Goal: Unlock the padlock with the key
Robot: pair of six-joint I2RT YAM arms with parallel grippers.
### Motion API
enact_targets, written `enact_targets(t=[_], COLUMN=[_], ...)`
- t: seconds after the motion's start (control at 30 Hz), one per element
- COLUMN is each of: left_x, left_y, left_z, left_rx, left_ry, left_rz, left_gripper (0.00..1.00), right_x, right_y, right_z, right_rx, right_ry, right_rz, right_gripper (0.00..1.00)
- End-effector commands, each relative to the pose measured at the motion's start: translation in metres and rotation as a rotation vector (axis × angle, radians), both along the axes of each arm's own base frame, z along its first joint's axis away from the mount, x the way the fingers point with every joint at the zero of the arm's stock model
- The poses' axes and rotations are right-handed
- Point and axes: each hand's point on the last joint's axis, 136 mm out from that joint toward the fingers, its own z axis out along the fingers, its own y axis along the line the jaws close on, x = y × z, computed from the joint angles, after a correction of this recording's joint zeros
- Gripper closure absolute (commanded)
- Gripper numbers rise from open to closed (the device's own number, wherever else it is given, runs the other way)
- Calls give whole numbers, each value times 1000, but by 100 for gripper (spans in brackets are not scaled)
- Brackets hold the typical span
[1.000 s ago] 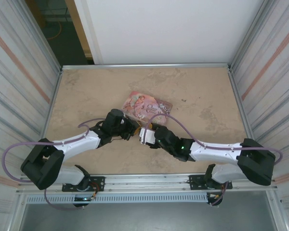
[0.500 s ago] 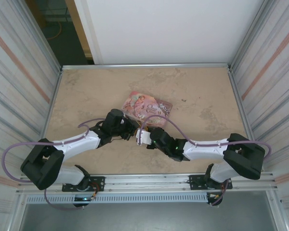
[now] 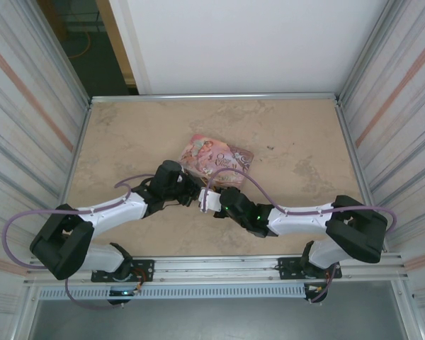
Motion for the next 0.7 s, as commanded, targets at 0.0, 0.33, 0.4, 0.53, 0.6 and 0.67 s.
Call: enact_targets(t=[0.0, 0.33, 0.4, 0.53, 0.6, 0.67], left_x=[5, 6, 6, 6, 5, 6], left_y=[-8, -10, -10, -11, -12, -12], left_z=[30, 30, 30, 29, 29, 29], left_rx=[-82, -91, -92, -96, -99, -99], left_ry=[-62, -61, -61, -57, -55, -57], left_rz=[-8, -14, -15, -14, -16, -16], left_gripper=[100, 100, 100, 100, 100, 100], right_x=[6, 9, 10, 11, 11, 12], right_y=[9, 14, 14, 16, 17, 17], right_z=[15, 15, 14, 17, 19, 20], right_rx=[56, 78, 90, 125, 147, 165], right_ry=[-19, -26, -22, -16, -11, -5], right_rz=[-29, -52, -61, -79, -87, -95], right_gripper=[83, 90, 91, 94, 97, 98])
